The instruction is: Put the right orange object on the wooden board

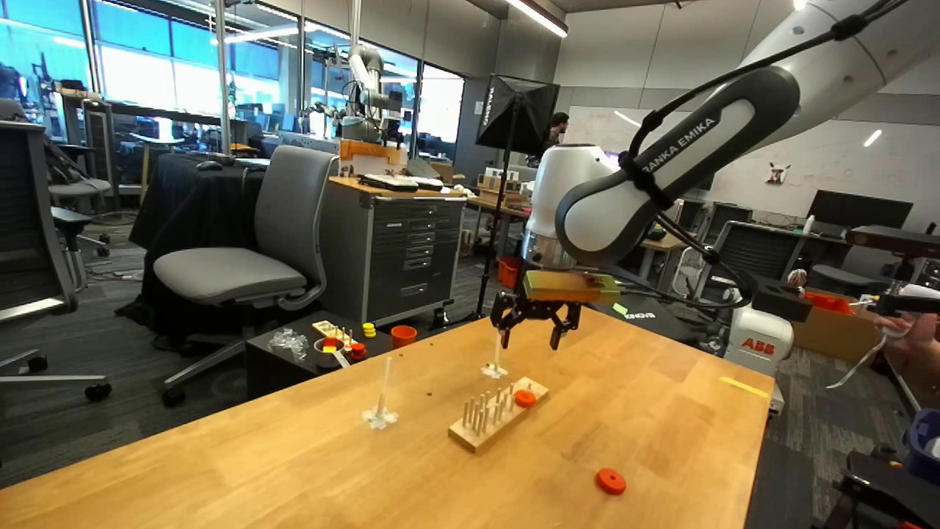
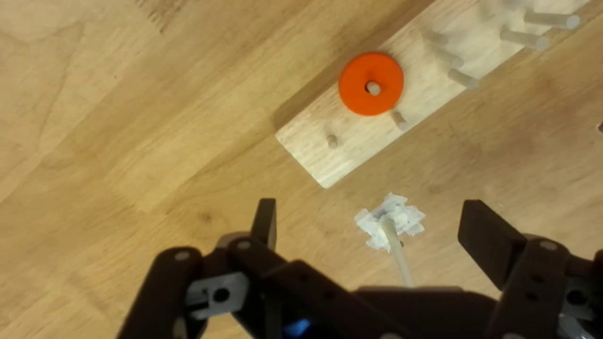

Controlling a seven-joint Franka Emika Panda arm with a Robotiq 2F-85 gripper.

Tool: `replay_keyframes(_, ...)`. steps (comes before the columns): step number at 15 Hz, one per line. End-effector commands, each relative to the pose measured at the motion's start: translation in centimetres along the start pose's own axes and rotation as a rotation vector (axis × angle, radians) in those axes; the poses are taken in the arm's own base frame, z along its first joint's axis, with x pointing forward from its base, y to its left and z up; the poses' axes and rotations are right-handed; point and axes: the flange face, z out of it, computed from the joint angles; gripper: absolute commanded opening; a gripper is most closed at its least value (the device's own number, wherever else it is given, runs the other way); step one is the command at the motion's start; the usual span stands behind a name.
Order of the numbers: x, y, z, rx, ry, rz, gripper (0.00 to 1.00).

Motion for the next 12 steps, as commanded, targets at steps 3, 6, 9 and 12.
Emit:
replay_keyframes(3,-1.2,1.6,-4.1,0.065,0.029,-0.005,1.0)
replay_keyframes(6,-0.9,0.8,-3.3,0.055,0.018,0.012,1.0)
replay_keyframes(9,-1.5,1.0,-3.9,0.072,0.01,0.018,1.0)
replay_keyframes(12,-1.5,1.2,-3.8,0.073,0.009,0.02,1.0)
